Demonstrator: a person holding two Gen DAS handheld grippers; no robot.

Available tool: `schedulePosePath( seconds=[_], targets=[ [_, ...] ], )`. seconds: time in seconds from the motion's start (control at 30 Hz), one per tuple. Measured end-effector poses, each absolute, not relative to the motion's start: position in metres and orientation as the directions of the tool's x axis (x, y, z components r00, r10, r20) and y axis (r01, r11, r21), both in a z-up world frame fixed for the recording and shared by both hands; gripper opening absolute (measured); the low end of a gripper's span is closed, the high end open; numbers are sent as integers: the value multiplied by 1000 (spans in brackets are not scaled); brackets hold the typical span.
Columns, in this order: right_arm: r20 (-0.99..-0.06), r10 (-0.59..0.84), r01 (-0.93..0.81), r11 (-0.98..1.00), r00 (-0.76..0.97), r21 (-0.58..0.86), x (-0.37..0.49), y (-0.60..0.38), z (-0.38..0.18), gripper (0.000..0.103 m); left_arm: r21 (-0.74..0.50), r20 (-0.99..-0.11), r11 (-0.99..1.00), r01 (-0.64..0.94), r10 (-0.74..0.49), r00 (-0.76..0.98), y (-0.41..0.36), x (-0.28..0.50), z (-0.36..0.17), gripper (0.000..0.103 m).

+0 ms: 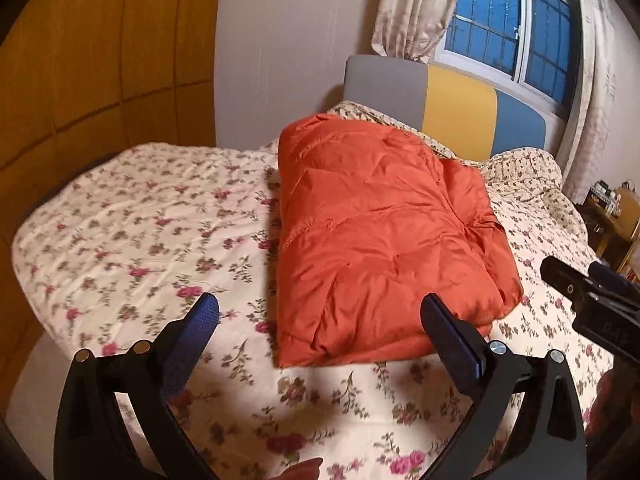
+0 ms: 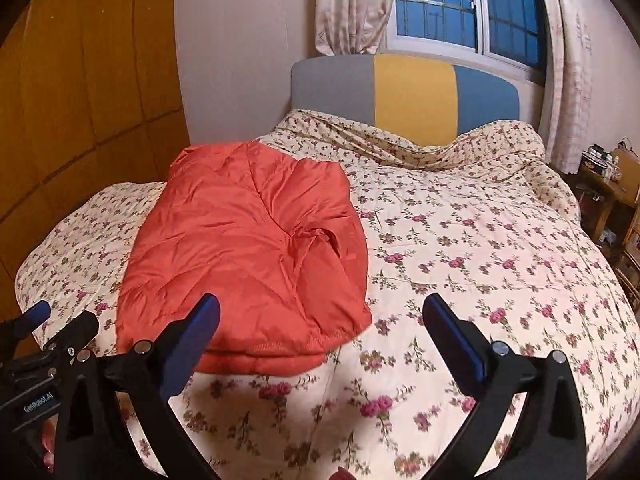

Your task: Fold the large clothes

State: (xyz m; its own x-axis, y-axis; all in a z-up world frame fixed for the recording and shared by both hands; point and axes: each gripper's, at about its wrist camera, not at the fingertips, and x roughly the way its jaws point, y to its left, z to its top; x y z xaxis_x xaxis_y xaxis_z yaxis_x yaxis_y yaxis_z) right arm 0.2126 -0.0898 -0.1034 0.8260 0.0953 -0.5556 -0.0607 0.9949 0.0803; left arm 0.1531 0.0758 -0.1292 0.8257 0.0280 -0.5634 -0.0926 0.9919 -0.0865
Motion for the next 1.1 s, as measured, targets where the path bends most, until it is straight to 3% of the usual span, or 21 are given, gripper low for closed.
schedulePosePath(
  seconds=[1.1],
  targets=[
    [-554, 104, -56, 993, 826, 104, 168, -95, -103, 101, -85, -518, 992, -89, 32, 855, 65, 114, -111, 100]
  ],
)
